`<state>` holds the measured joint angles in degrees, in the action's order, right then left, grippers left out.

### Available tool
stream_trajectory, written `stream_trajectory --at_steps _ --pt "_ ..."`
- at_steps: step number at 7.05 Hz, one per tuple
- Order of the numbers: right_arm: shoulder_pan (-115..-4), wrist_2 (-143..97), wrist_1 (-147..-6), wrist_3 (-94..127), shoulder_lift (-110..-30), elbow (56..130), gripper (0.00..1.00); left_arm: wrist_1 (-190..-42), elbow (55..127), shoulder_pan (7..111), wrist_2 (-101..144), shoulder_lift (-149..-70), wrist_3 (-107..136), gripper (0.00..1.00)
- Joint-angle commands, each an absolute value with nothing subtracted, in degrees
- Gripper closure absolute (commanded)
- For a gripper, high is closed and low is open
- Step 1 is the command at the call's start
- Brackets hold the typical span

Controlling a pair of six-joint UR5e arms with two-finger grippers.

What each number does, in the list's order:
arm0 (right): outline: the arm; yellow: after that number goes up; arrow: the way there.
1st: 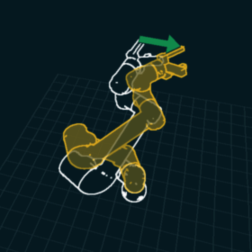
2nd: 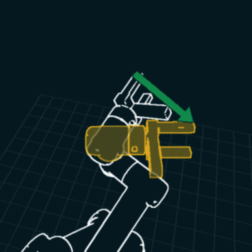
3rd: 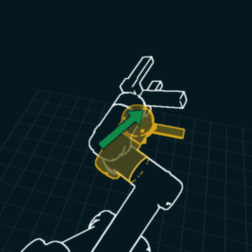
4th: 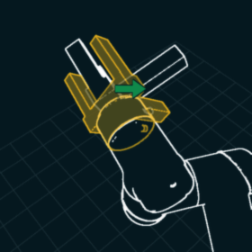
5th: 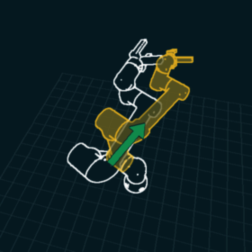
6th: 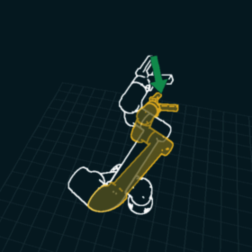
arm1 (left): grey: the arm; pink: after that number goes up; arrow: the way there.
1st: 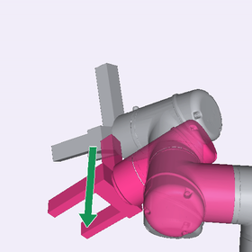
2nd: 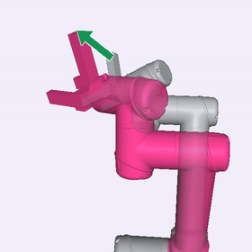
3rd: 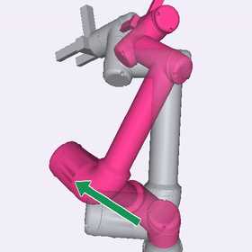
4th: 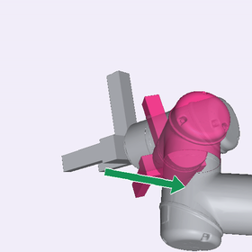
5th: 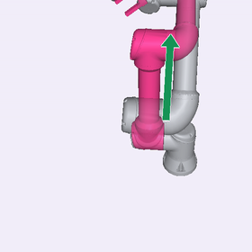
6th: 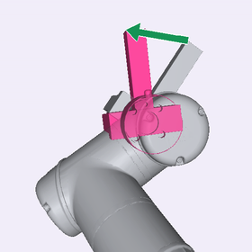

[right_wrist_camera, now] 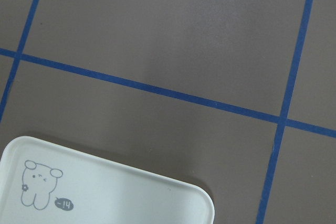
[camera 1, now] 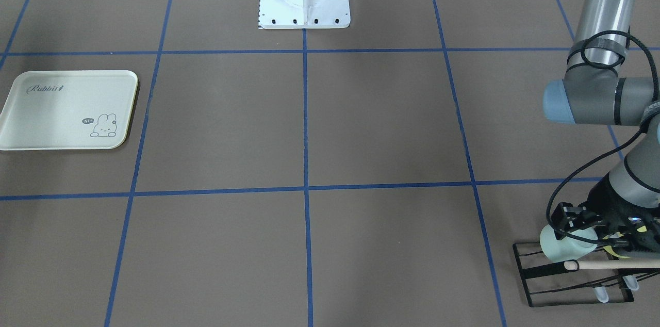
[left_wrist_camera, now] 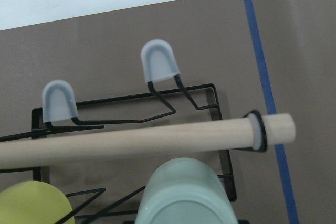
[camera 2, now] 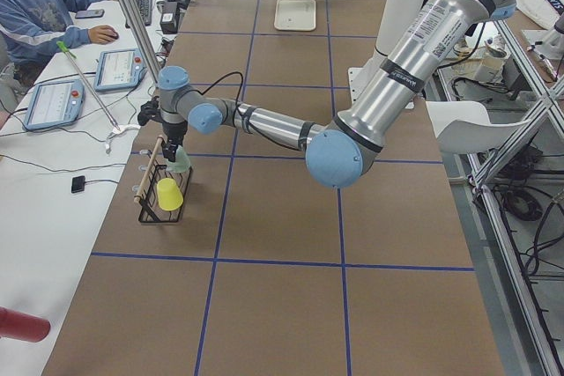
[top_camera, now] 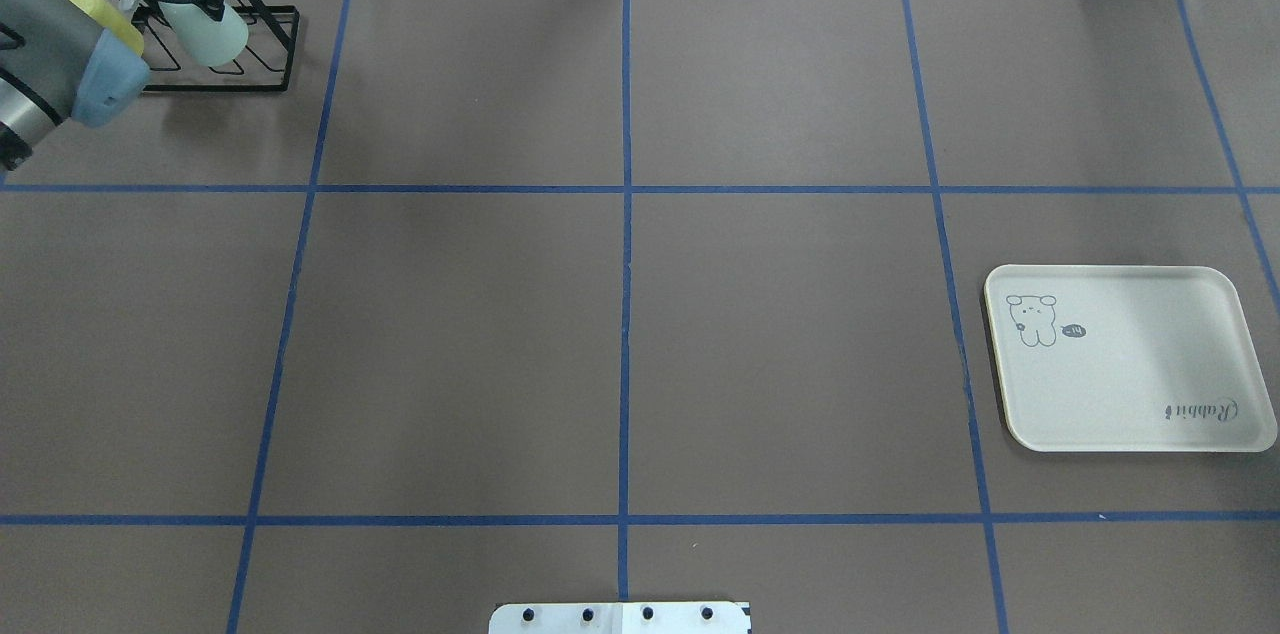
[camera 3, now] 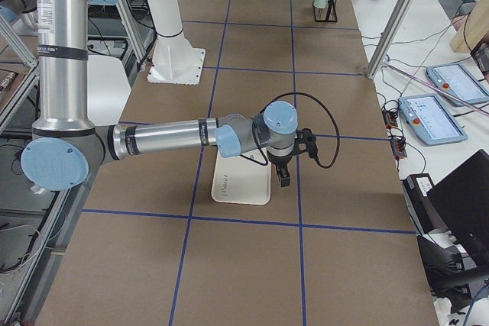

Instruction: Left arm grabs green cup and hands to right arm on tray

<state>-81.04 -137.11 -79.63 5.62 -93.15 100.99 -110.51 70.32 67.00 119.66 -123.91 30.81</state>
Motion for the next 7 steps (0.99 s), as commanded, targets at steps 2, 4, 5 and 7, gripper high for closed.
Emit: stream_trajectory --at_steps 2,4,5,7 --pt "-81.0 -137.0 -79.6 5.5 -93.1 101.0 0.00 -97.5 86.8 68.6 120.0 -118.8 30.1 0.92" --pt "-80.9 -136.8 -79.5 5.6 -93.0 100.9 0.00 -95.6 94.4 68.6 120.0 -114.3 30.1 0.92" --pt "-80.8 -136.8 -79.5 5.7 -92.7 100.9 0.00 -91.7 97.4 68.6 120.0 -114.5 30.2 0.92" --pt "-79.8 -137.0 -79.5 6.1 -91.7 101.1 0.00 -90.8 100.6 68.5 123.1 -115.1 31.6 0.92"
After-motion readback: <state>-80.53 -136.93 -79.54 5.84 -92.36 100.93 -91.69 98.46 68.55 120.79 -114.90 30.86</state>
